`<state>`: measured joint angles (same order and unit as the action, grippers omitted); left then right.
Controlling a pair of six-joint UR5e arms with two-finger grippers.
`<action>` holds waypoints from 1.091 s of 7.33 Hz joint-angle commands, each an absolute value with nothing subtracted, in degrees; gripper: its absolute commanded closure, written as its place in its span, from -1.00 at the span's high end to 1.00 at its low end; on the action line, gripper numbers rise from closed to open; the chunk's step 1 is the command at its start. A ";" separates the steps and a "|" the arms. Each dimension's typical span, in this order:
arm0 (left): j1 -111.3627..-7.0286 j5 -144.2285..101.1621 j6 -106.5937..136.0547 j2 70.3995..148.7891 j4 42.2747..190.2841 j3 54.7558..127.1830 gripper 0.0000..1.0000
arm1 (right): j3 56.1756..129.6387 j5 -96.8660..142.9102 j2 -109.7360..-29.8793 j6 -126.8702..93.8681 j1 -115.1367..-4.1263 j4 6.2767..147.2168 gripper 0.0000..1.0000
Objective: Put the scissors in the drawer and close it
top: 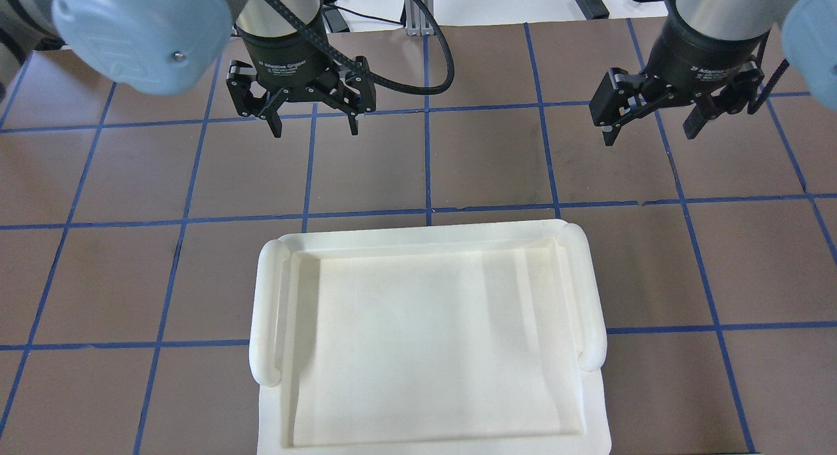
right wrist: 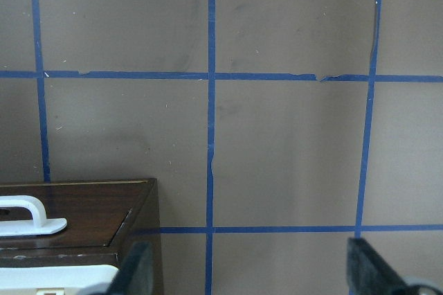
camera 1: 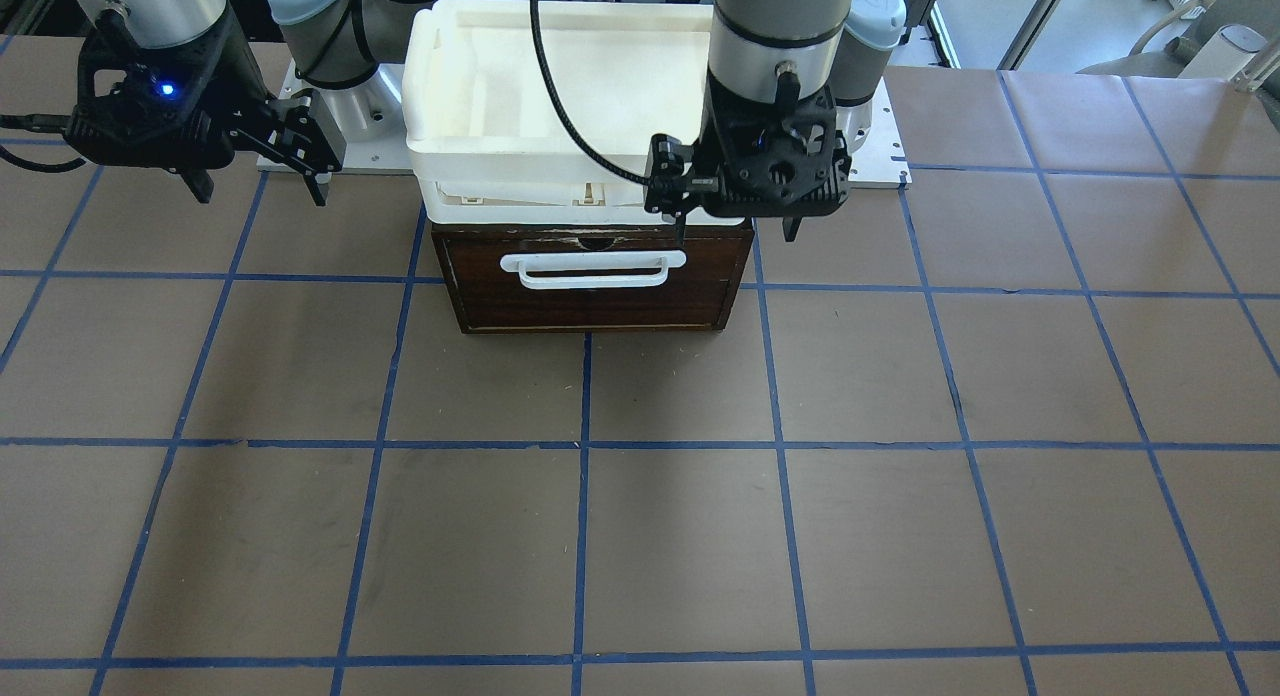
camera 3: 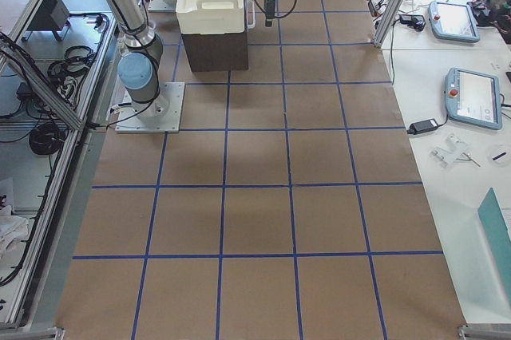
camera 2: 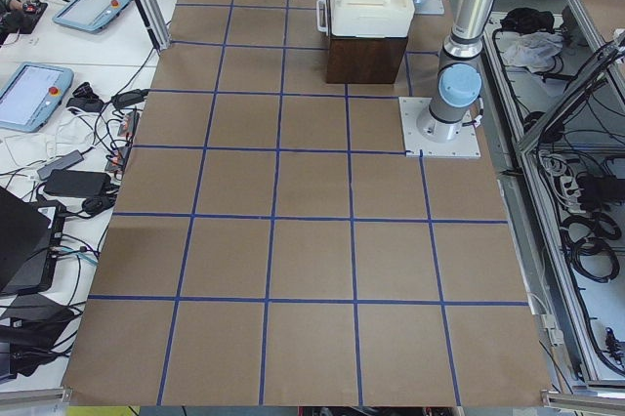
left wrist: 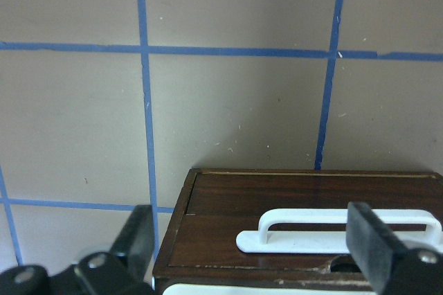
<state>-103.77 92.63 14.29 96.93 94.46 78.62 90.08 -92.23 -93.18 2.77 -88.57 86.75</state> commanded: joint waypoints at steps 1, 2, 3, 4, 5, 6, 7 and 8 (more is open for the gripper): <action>-102.66 92.64 12.13 94.57 93.25 79.71 1.00 | 90.17 -92.37 -93.16 2.81 -88.51 86.75 1.00; -102.13 92.55 11.87 93.79 91.95 81.02 1.00 | 90.18 -93.77 -93.16 2.81 -88.59 86.66 1.00; -100.48 92.29 10.82 93.00 85.49 83.21 1.00 | 90.18 -95.61 -93.16 2.03 -88.59 86.75 1.00; -98.02 92.02 6.72 91.51 84.39 85.23 1.00 | 90.52 -95.89 -93.16 2.46 -88.59 86.75 1.00; -96.08 92.02 4.24 90.71 84.20 85.86 1.00 | 90.88 -95.54 -93.25 2.20 -88.59 86.75 1.00; -96.24 92.02 4.31 90.01 84.37 86.48 1.00 | 90.88 -95.54 -93.34 1.59 -88.51 86.84 1.00; -96.33 92.02 4.22 88.78 84.29 88.22 1.00 | 90.88 -95.02 -93.34 2.28 -88.51 86.92 1.00; -96.33 92.11 4.48 87.46 84.20 89.46 1.00 | 90.79 -94.75 -93.43 2.55 -88.59 86.92 1.00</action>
